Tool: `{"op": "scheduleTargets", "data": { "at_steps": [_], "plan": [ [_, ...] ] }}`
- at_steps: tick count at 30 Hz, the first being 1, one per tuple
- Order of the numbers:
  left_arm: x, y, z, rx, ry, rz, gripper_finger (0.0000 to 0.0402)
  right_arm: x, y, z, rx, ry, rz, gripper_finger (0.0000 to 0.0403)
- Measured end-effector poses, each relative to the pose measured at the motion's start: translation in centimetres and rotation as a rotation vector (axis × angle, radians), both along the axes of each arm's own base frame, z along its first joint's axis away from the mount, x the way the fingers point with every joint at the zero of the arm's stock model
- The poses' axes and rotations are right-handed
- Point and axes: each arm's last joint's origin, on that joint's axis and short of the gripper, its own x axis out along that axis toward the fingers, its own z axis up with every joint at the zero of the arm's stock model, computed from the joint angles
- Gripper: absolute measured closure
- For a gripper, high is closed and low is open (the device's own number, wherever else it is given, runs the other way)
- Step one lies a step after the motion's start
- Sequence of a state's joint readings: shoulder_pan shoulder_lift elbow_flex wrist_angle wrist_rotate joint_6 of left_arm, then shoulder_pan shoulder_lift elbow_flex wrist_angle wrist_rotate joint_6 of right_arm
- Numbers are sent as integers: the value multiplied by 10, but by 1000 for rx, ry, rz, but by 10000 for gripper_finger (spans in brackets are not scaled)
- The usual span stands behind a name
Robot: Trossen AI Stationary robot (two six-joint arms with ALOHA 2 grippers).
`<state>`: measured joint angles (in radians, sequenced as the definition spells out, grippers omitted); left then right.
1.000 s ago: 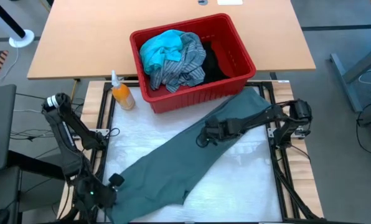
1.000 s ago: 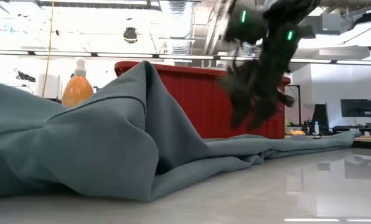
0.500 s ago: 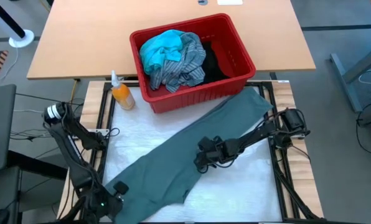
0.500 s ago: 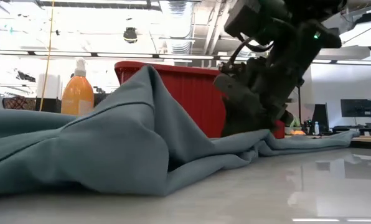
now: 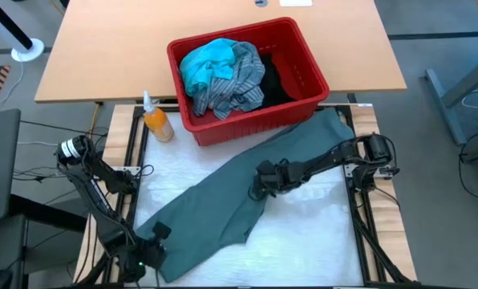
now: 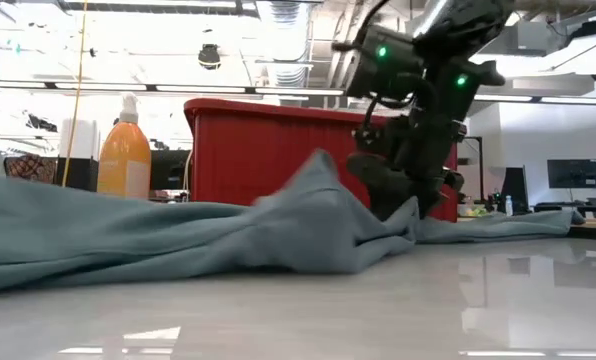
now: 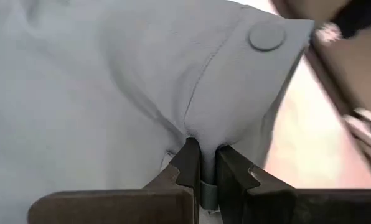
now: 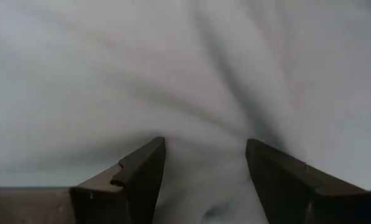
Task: Fold Laundry from Bin
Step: Fold the dark blue pants
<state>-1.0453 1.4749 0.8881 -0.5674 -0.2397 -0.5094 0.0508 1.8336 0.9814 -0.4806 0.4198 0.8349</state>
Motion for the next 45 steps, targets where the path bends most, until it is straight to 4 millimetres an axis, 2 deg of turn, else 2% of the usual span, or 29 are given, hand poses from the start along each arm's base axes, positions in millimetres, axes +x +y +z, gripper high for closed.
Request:
{"op": "scheduleTargets", "data": {
  "at_steps": [4, 8, 13, 16, 19, 23, 26, 31, 36, 39, 42, 45],
  "plan": [
    [5, 6, -5, 8, -4, 37, 390, -8, -21, 0, 4, 59, -90, 145],
    [4, 6, -10, -47, 29, 58, 390, -7, -25, 8, 20, 32, -50, 145],
    [-1, 1, -12, -127, 98, 82, 388, -5, -11, 30, 80, -61, 33, 145],
    [-4, 1, -12, -147, 119, 118, 376, -4, -2, 57, 138, -158, 78, 145],
    [-8, 3, -7, -152, 142, 134, 350, -8, 6, 75, 201, -221, 126, 145],
    [-15, 14, 13, -151, 181, 169, 304, -18, 18, 88, 244, -250, 139, 145],
    [-23, 26, 36, -210, 187, 163, 272, -27, 25, 81, 267, -228, 111, 145],
    [-40, 55, 71, -291, 158, 147, 244, -38, 25, 55, 291, -210, 23, 145],
    [-44, 85, 94, -288, -111, 256, 246, -33, 27, 34, 304, -274, 9, 145],
    [-35, 94, 95, -184, -314, 363, 250, -30, 31, 21, 284, -235, 14, 145],
    [-18, 97, 80, -73, -396, 443, 252, -28, 41, 12, 281, -214, 37, 145],
    [-2, 97, 66, -102, -454, 502, 253, -27, 54, 11, 313, -230, 74, 145]
  ]
}}
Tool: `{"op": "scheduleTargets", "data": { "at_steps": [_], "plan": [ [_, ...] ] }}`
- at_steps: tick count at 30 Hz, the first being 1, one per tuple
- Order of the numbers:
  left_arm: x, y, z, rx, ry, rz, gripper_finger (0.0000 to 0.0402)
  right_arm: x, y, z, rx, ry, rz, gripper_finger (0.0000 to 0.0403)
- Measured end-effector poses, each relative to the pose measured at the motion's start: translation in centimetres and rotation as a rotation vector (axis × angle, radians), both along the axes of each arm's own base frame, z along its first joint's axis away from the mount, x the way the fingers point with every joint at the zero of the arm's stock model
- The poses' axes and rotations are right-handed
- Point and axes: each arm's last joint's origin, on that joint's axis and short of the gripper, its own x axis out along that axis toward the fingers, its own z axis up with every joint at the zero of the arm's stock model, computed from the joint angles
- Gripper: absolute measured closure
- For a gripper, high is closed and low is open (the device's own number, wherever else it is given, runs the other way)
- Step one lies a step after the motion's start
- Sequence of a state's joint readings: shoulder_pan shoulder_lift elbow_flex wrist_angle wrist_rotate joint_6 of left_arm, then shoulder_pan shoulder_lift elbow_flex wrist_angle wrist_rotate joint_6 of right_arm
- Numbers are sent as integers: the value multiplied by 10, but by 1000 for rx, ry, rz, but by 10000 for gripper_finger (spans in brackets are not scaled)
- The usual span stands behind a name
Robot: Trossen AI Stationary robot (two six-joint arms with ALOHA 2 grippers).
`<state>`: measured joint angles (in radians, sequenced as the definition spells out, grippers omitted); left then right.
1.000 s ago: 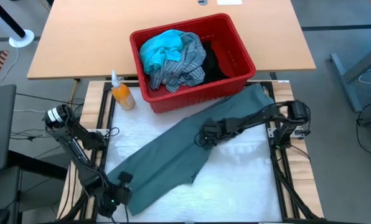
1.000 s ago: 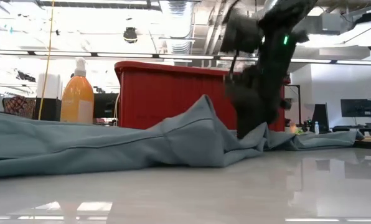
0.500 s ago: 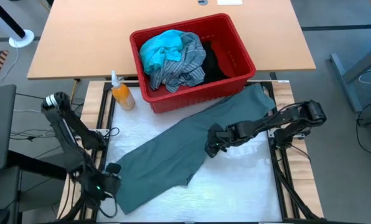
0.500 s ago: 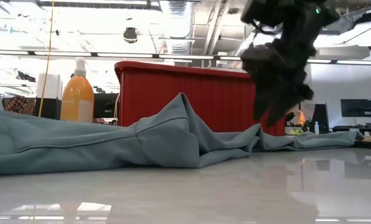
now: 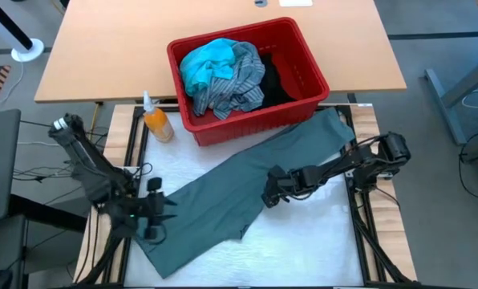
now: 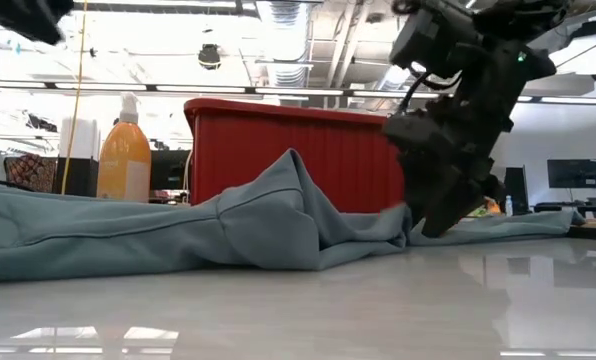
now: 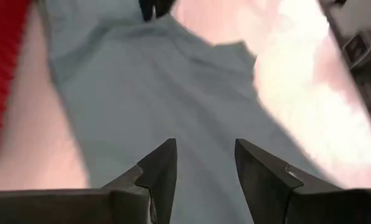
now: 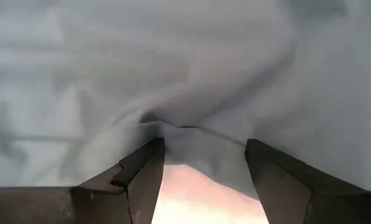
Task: Fold Laundry from Bin
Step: Fold the dark blue pants
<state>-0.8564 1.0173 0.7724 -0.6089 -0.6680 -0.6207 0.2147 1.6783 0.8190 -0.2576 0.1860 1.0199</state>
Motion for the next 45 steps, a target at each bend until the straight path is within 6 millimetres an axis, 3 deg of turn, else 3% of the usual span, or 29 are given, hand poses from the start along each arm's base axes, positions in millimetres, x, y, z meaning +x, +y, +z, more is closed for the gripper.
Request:
{"op": "scheduleTargets", "data": {
  "at_steps": [5, 8, 11, 16, 22, 29, 35, 40, 45],
  "plan": [
    [13, -4, -30, -84, 37, -48, 253, -5, 13, 24, 26, 3, 77, 145],
    [13, -5, -48, -132, 127, -33, 253, -10, 1, 48, -51, -2, 17, 145],
    [10, -5, -64, -175, 208, -14, 253, -19, -19, 58, -136, 30, -73, 145],
    [4, -4, -85, -274, 383, 0, 253, -26, -61, 58, -230, 108, -274, 145],
    [-12, -4, -108, -399, 632, -6, 253, -18, -101, 29, -286, 225, -352, 145],
    [-27, -9, -114, -457, 732, 18, 253, -14, -125, 1, -317, 354, -305, 145],
    [-37, -15, -115, -504, 805, 54, 253, -21, -137, -1, -362, 416, -341, 145],
    [-36, -16, -110, -488, 708, 93, 253, -27, -139, 19, -355, 396, -297, 145],
    [-25, -13, -90, -450, 489, 91, 253, -36, -135, 61, -360, 317, -317, 145]
  ]
}}
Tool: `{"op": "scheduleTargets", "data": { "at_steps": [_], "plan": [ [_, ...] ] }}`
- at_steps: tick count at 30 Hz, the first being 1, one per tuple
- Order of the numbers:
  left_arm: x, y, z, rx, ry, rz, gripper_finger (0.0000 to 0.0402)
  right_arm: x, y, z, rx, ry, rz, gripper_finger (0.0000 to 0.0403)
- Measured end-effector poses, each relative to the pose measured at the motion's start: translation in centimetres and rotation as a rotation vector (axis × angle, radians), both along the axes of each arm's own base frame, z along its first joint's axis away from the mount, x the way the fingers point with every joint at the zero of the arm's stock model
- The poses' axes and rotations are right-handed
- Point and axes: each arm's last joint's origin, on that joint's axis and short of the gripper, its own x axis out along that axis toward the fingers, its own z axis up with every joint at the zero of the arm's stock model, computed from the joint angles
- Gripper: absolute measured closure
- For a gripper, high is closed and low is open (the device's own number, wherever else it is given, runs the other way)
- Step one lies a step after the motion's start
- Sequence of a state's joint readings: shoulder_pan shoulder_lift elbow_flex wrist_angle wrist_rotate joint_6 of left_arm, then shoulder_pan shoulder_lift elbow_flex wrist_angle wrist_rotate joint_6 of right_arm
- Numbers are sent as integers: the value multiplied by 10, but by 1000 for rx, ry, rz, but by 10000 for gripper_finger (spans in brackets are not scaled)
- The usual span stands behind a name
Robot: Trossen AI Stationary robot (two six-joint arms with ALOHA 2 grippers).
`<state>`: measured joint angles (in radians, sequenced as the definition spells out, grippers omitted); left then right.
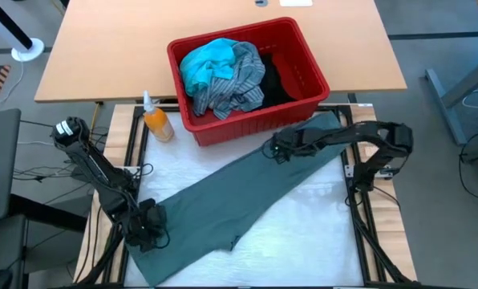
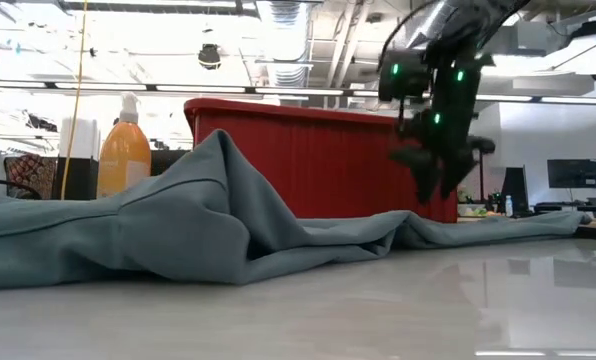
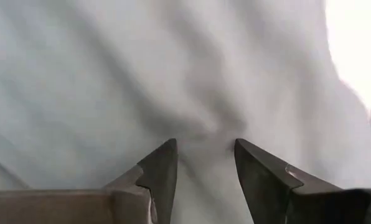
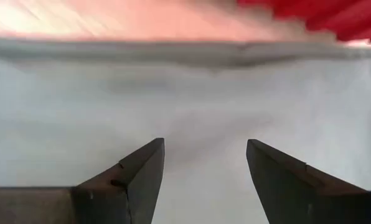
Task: Fold Laundry from Bin
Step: Fold the dark blue pants
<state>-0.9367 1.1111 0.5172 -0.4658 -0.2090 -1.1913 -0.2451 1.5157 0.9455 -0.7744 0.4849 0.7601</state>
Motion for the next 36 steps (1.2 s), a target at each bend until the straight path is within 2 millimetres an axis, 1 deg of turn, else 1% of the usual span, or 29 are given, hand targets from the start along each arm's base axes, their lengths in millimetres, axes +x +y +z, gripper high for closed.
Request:
{"op": "scheduleTargets", "data": {
  "at_steps": [3, 5, 8, 11, 14, 16, 18, 20, 22, 24, 26, 31, 36],
  "plan": [
    [7, 4, 20, 30, -139, -24, 253, -6, 15, 21, 47, -93, 43, 145],
    [12, 9, 34, 60, -240, -13, 253, -7, 33, 34, 83, -172, 122, 145],
    [21, 25, 53, 102, -367, 78, 253, -6, 69, 44, 134, -241, 274, 145],
    [33, 49, 59, 146, -398, 181, 253, -2, 111, 48, 147, -316, 446, 145],
    [51, 73, 60, 181, -393, 187, 253, 2, 156, 43, 97, -362, 632, 145],
    [67, 87, 59, 181, -410, 150, 253, 1, 182, 33, 36, -329, 742, 145],
    [83, 103, 59, 155, -444, 111, 253, -1, 201, 25, -30, -287, 836, 145],
    [96, 121, 56, 126, -470, 114, 253, -2, 215, 14, -102, -214, 951, 145],
    [106, 137, 52, 111, -484, 127, 253, -3, 226, 3, -171, -140, 1050, 145],
    [115, 149, 49, 102, -515, 102, 250, 0, 232, -7, -227, -102, 1097, 145],
    [121, 157, 45, 93, -536, 66, 243, 7, 235, -16, -259, -85, 1118, 145],
    [131, 173, 33, 127, -522, 77, 213, 26, 233, -44, -339, -5, 1180, 145],
    [136, 179, 17, 115, -445, 97, 190, 39, 225, -64, -455, 100, 1197, 145]
  ]
}}
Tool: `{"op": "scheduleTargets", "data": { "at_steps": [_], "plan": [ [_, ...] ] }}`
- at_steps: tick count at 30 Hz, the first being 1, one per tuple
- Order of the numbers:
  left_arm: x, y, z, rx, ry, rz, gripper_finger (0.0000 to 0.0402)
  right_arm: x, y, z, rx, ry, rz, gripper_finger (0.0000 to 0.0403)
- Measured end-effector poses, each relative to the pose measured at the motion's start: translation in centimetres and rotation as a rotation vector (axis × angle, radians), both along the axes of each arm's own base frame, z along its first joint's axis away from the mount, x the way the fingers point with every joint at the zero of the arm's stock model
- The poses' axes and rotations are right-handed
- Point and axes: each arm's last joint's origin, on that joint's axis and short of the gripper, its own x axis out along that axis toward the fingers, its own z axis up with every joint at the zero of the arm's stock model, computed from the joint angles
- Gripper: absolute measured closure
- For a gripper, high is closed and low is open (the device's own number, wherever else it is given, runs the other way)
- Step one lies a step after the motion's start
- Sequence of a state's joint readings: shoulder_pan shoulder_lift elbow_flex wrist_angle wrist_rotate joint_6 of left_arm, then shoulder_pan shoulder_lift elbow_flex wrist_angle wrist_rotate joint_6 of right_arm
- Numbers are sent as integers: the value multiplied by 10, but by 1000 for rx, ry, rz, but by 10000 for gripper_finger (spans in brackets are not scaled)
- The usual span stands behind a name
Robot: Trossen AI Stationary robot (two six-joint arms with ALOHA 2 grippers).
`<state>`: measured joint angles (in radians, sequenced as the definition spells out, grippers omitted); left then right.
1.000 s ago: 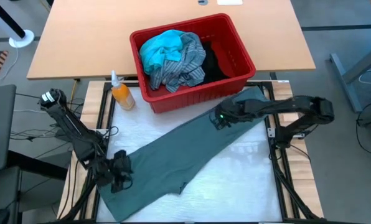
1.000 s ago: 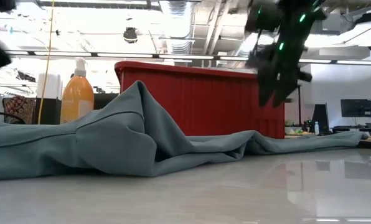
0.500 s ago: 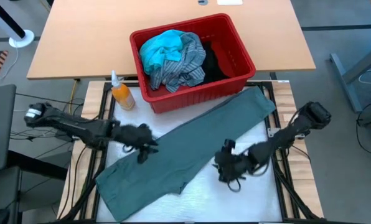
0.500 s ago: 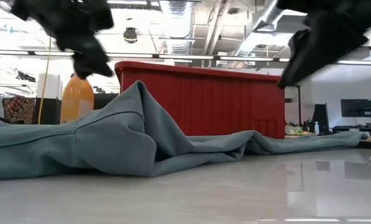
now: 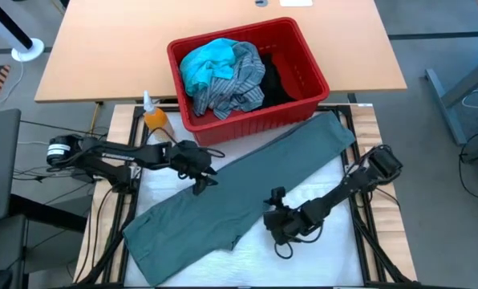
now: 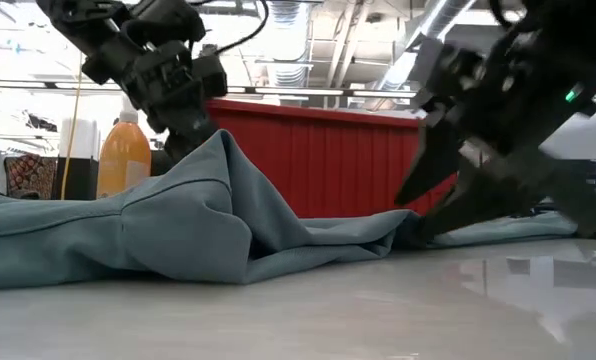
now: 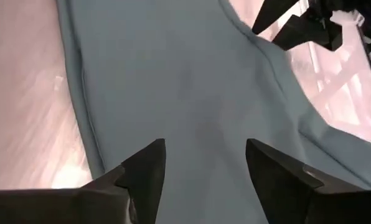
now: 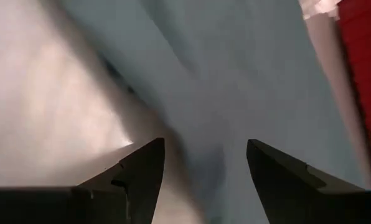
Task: Fold Laundry from Bin
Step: Fold the dark blue pants
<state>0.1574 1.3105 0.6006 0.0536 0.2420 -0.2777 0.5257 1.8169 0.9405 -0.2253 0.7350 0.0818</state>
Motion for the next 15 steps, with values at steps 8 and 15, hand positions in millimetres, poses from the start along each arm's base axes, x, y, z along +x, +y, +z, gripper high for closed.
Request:
{"op": "scheduleTargets", "data": {
  "at_steps": [8, 15],
  "plan": [
    [5, 2, -10, 16, 28, -9, 186, 19, -4, -16, -87, -7, 91, 145],
    [14, 20, -19, 83, -11, 87, 186, 35, -12, -24, -80, -38, 119, 145]
  ]
}}
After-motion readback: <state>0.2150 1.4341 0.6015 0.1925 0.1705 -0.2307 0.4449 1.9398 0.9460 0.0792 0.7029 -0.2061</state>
